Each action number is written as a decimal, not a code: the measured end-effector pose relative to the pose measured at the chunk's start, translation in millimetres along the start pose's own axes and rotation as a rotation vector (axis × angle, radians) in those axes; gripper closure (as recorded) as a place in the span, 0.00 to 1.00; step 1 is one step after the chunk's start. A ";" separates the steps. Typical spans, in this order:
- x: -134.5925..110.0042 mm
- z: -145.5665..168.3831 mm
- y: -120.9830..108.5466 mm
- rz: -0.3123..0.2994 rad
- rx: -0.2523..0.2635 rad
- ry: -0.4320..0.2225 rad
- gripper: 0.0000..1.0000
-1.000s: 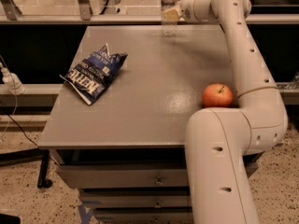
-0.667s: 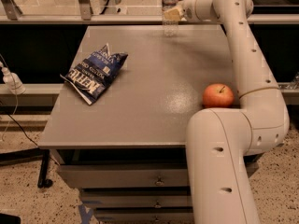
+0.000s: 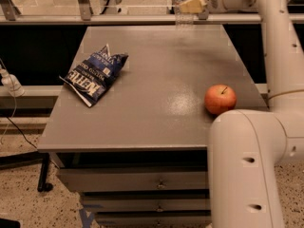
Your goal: Pick water bottle
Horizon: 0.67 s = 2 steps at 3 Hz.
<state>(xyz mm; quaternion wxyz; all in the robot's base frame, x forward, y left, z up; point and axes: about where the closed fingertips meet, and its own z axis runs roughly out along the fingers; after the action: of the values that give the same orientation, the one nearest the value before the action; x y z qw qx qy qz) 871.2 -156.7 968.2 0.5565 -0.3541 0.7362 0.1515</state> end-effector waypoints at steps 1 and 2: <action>-13.2 -48.6 9.1 0.031 -0.059 -0.022 1.00; -18.3 -92.9 21.0 0.124 -0.136 -0.067 1.00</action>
Offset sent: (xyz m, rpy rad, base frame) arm -0.1506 -0.0576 0.0630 0.2973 0.1348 0.1438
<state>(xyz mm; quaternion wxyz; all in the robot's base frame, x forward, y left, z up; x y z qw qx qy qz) 792.9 -192.8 1012.7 0.5451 -0.3394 0.7256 0.2472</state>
